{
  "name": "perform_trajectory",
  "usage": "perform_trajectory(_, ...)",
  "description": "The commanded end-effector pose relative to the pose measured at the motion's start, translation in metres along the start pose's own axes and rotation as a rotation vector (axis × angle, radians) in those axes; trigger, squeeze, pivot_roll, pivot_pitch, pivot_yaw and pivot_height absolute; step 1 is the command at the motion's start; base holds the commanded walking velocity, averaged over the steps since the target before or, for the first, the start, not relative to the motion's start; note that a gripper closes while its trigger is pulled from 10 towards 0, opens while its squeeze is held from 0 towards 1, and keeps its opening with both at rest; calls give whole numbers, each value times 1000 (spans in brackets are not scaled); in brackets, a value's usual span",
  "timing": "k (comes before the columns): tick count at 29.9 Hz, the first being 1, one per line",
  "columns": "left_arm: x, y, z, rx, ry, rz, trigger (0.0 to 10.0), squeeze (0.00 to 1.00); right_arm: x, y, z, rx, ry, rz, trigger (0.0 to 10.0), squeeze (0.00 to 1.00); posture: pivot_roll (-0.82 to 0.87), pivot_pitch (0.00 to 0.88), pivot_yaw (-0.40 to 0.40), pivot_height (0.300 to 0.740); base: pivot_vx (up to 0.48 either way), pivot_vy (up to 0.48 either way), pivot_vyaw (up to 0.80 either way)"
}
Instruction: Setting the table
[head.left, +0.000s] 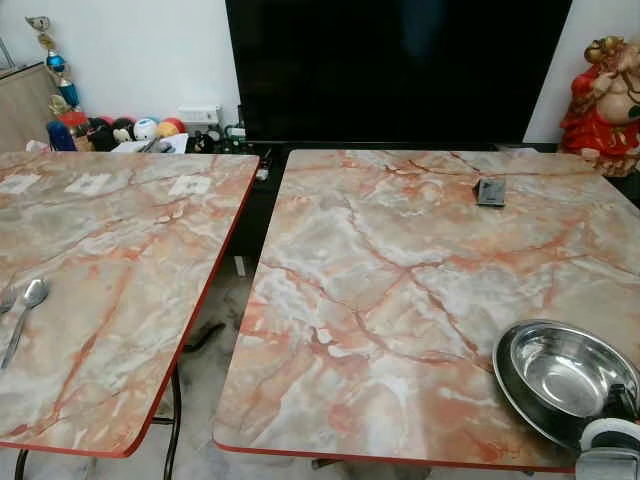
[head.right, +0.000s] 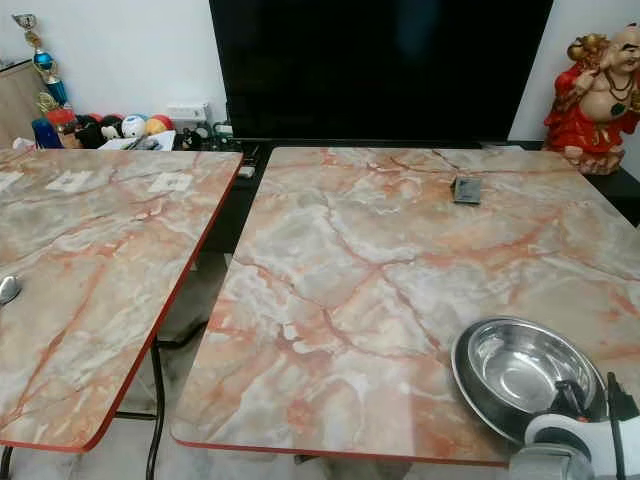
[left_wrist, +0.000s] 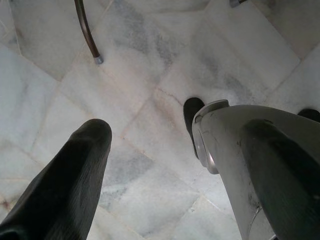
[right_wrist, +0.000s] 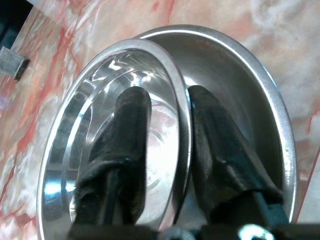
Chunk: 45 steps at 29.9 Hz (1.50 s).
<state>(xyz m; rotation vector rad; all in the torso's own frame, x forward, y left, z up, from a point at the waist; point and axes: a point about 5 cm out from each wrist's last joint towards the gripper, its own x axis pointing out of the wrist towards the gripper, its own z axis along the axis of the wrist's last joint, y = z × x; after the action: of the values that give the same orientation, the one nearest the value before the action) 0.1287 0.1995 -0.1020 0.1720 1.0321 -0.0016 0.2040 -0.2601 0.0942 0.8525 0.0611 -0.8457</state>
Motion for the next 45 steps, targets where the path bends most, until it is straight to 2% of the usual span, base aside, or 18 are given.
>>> perform_trajectory(1,-4,-8,-18,13,78,-33,10000,0,-10,1,-20,50,68,-22,10000,533,-84,1,0,740,0,0,0)
perform_trajectory(6,-3,-8,-18,12,78,-34,10000,0,-11,1,-17,25,54,-25,10000,502,-88,1,0,740,0,0,0)
perform_trajectory(7,-3,-8,-18,12,78,-35,10000,0,-12,1,-15,5,43,-24,10000,329,-91,0,0,740,0,0,0)
perform_trajectory(8,-3,-8,-18,13,78,-36,10000,0,-13,1,-14,6,32,-30,10000,0,-94,0,1,740,0,0,0)
perform_trajectory(17,-3,-9,-17,16,75,-42,10000,0,-17,-2,0,-34,-60,-67,10000,0,-106,0,1,740,0,0,0)
perform_trajectory(21,-3,-10,-16,16,74,-44,10000,0,-16,-2,-4,-92,-34,-63,10000,0,-105,0,-2,740,0,0,0)
perform_trajectory(24,-3,-10,-16,15,74,-44,10000,0,-16,-3,-6,-84,-26,-73,10000,0,-102,0,-3,740,0,0,0)
perform_trajectory(29,-3,-10,-16,11,75,-43,10000,0,-18,10,3,-114,-99,8,10000,0,-106,0,-2,740,0,0,0)
perform_trajectory(34,-3,-10,-16,11,74,-43,10000,0,-20,26,14,-252,-195,114,10000,0,-107,0,-3,740,0,0,0)
perform_trajectory(37,-3,-10,-16,8,71,-41,10000,0,-19,39,12,-341,-208,199,10000,0,-102,0,-7,740,0,0,0)
perform_trajectory(38,-3,-10,-16,4,70,-39,10000,0,-16,48,6,-394,-187,268,10000,0,-97,0,-9,740,0,0,0)
perform_trajectory(42,-3,-10,-16,-6,67,-33,10000,0,-14,70,-11,-462,-132,454,10000,0,-93,0,-8,740,0,0,0)
perform_trajectory(43,-3,-10,-16,-7,66,-33,10000,0,-14,80,-25,-524,-97,559,10000,0,-86,0,-8,740,0,0,0)
perform_trajectory(45,-3,-10,-16,-10,66,-32,10000,0,-15,90,-41,-572,-36,666,10000,0,-86,0,-8,740,0,0,0)
